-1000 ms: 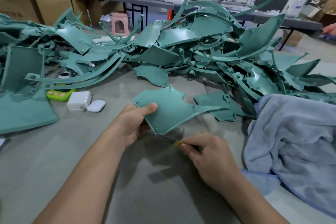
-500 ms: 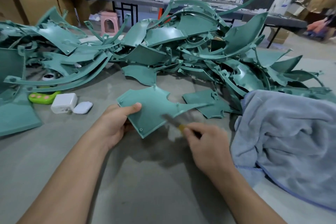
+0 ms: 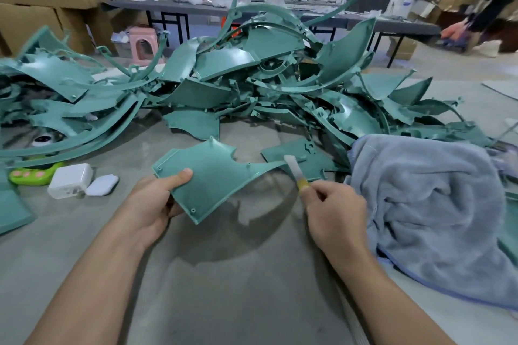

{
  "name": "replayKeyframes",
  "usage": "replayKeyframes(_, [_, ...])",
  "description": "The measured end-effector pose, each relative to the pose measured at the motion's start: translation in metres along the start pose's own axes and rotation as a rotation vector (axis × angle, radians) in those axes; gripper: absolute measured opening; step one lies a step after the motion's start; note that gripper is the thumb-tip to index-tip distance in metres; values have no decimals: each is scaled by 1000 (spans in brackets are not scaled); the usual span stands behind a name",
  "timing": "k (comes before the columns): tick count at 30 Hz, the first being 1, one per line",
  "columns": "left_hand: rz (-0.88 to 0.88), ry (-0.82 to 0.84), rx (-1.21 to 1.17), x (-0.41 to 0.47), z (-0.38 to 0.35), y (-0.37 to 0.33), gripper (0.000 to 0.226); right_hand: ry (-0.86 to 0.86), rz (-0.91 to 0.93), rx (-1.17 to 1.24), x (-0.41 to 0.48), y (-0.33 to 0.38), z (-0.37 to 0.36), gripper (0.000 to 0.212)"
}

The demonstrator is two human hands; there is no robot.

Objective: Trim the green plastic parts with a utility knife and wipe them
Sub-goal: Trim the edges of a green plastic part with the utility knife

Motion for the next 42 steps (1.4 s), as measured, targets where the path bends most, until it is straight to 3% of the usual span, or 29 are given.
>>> replayKeyframes(3, [17,5,11,0,1,0,18,173,270,146,-21,25,-3,20])
replayKeyframes(5, [25,7,17,0,2,1,18,252,333,114,-24,31,-10,17])
replayKeyframes(9, [2,34,34,2,6,2,20,88,59,-31,1,10,-5,43])
replayKeyframes(11, [-2,30,35,3,7,2,22,26,-31,-25,7,1,0,43])
replayKeyframes(14, [3,30,41,5,6,1,24,100,193,128,-6,14,2,35])
replayKeyframes(17, [-7,25,65,5,6,0,25,218,330,79,-15,28,-7,34])
replayKeyframes(22, [-147,-130,157,6,9,4,15,147,45,-36,13,3,-13,38])
replayKeyframes(25, [-171,-186,191,7,15,3,13,83,102,100,10,2,-9,37])
replayKeyframes(27, [-158,-181,243,8,18,1,15,136,234,146,2,11,-9,30])
replayKeyframes(29, [-152,-166,285,8,22,-1,18,239,266,39,-1,16,-15,28])
replayKeyframes(34, [-209,-201,330,6,25,-8,30,129,-57,-158,19,-2,-11,42])
replayKeyframes(38, [-200,-205,345,5,25,-10,30,246,129,-40,9,8,-18,35])
replayKeyframes(42, [-196,-209,366,2,24,-12,31,143,-74,-167,22,-5,-14,42])
Point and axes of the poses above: each hand's wrist, its own x-axis towards the middle knuckle, its own z-axis out of the back of the hand, y = z × x, the point moved 1 cm from there along x, towards the middle knuckle, and after that the axes turned 12 degrees about -x, right-handed, at the moved point
